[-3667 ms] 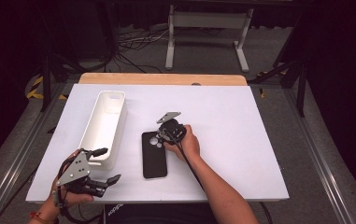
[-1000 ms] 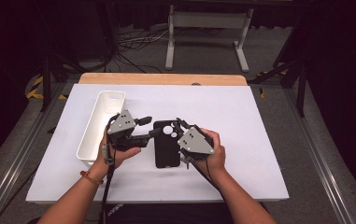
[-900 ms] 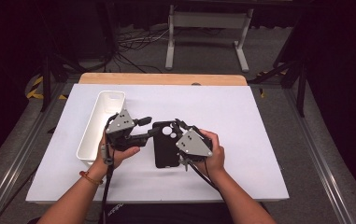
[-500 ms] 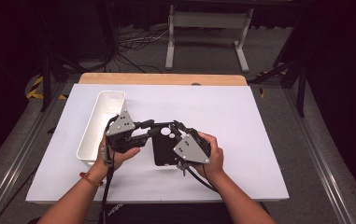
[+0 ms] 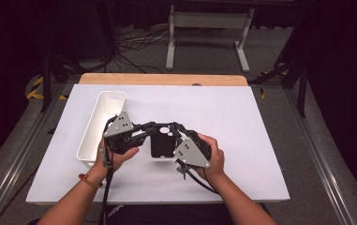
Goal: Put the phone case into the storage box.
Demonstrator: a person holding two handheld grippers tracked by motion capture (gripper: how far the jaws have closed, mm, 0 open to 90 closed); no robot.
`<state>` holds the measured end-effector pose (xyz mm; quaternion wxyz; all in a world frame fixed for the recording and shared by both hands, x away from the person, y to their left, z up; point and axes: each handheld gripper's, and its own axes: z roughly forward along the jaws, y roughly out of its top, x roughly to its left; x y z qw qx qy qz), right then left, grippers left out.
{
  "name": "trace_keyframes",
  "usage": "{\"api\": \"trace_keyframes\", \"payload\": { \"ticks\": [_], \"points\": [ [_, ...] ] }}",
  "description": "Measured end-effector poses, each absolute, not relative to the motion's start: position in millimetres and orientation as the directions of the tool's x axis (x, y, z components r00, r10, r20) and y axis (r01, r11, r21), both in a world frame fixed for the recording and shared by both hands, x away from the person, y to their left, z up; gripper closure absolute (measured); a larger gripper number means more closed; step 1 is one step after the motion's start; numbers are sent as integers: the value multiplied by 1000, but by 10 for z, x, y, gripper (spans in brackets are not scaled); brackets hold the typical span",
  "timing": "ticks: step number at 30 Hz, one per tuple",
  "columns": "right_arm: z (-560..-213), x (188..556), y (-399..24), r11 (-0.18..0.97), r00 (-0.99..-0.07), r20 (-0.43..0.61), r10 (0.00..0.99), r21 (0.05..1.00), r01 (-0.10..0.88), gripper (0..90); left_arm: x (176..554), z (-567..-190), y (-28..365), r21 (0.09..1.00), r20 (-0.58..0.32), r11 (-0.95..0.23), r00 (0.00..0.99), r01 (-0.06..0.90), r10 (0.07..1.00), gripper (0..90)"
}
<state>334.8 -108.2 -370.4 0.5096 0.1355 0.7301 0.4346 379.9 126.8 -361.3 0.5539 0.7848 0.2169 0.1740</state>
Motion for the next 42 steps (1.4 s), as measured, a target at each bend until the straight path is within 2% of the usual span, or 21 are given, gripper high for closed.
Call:
{"api": "trace_keyframes", "payload": {
  "ticks": [5,10,29,42],
  "points": [
    [-3702,3351,-1091,578,-454,-616,643,780,-240,811,3782,-3610,1271,946,38,-291,844,142,535,803],
    [-3670,3366,-1123,533,-500,-559,662,820,-210,804,3754,-3573,1284,949,47,-287,844,129,535,816],
    [-3616,3357,-1140,480,-524,-505,686,855,-196,782,3733,-3541,1319,961,51,-255,842,104,536,820],
    [-3580,3379,-1187,439,-541,-456,707,882,-171,615,3743,-3530,1372,964,42,-241,833,111,552,821]
  ]
}}
